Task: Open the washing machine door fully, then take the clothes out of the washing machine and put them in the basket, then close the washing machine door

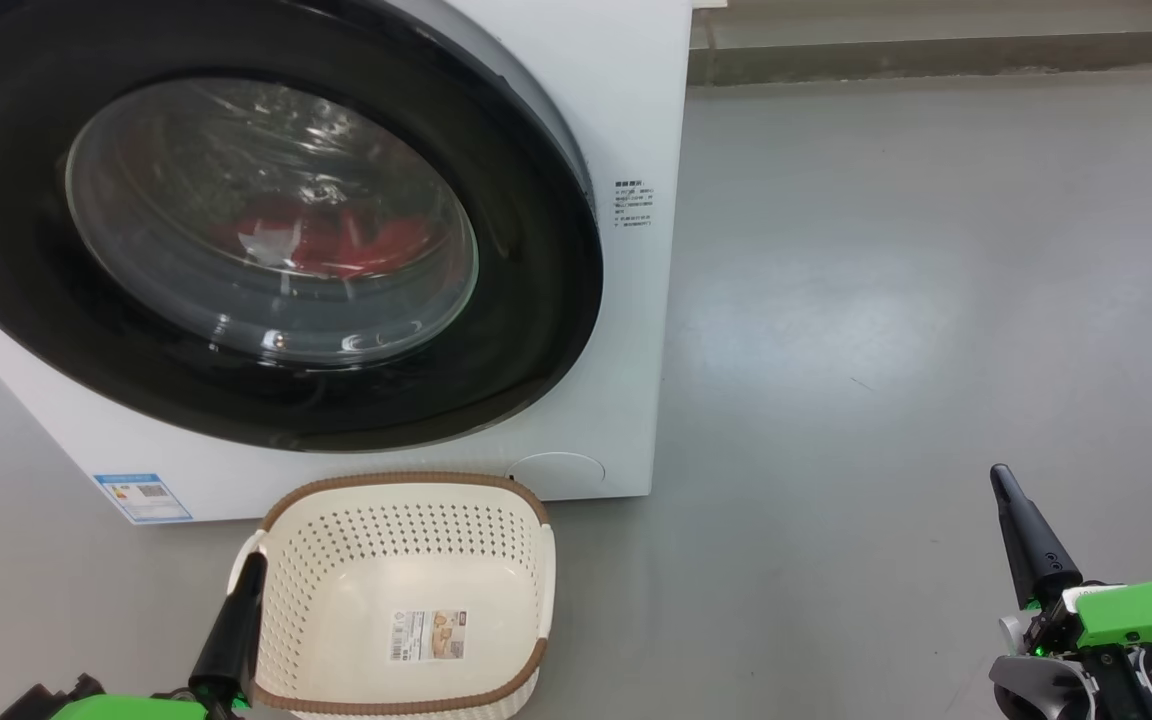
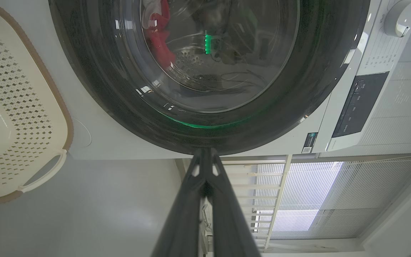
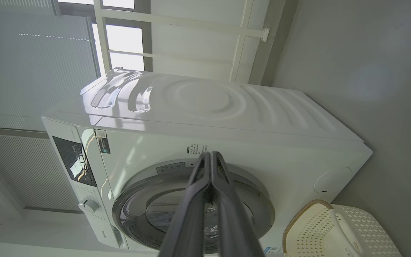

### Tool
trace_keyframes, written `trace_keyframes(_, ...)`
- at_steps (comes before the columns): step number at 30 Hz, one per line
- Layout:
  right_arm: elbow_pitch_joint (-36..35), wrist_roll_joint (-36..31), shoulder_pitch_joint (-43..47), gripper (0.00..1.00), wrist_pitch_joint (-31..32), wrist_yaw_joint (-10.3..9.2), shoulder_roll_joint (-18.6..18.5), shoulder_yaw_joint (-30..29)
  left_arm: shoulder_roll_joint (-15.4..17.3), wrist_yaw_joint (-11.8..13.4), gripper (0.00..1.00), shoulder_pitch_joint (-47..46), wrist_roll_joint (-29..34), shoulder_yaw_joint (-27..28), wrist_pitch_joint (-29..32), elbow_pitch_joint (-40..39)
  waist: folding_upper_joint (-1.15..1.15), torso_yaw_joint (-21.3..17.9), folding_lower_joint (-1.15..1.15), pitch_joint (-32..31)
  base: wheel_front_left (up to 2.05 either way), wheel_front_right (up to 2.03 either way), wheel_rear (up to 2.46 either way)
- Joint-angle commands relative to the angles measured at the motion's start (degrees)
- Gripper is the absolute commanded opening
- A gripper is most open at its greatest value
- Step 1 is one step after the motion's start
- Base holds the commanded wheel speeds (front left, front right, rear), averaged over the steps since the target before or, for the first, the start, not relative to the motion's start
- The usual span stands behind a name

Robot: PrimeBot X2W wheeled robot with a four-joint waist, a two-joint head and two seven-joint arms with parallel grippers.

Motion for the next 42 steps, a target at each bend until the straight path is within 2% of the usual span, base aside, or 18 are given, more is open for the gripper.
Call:
trace_keyframes(1,-1.7,-0.1,-2.5,0.00,0.4,-0.03,-0.7,1.3,0.5,-0.4,0.00,-2.5,-0.4,2.1,0.3,-1.6,0.00,0.0,0.00,0.0,0.00,0.00,0.00)
trace_keyframes(15,-1.7,-0.1,-2.5,0.00,0.4,-0.03,-0.7,1.3,0.5,-0.4,0.00,-2.5,-0.4,2.1,0.3,-1.6,0.00,0.0,0.00,0.0,0.00,0.00,0.00)
trace_keyframes(16,0.0,0.0,0.0,1.00,0.0,0.00,0.0,0.0,0.0,0.0,1.00,0.0,0.0,0.0,0.0,0.0,0.00,0.0,0.00,0.0,0.00,0.00,0.00)
trace_keyframes(23,2.4,0.0,1.8,1.00,-0.4,0.01,1.0,0.3,-0.3,0.0,1.00,1.8,0.1,-0.6,-0.4,2.1,0.00,0.0,0.01,0.1,0.00,0.00,0.00)
trace_keyframes(27,1.9,-0.3,2.0,1.00,-1.1,0.01,1.0,0.7,-0.3,0.0,1.00,2.0,0.6,-0.8,-1.1,1.5,0.00,0.1,0.11,0.0,0.00,0.00,0.00)
trace_keyframes(30,1.6,-1.1,2.2,1.00,-1.6,0.01,0.9,0.9,-0.3,0.0,1.00,2.2,1.6,-0.8,-1.6,1.0,0.00,0.1,0.04,0.0,0.00,0.00,0.00)
trace_keyframes(42,0.6,-8.8,2.8,1.00,-3.8,0.00,0.3,2.0,-0.2,0.0,1.00,2.5,11.1,-1.0,-3.8,-0.9,0.00,0.3,0.00,0.3,0.00,0.00,0.00)
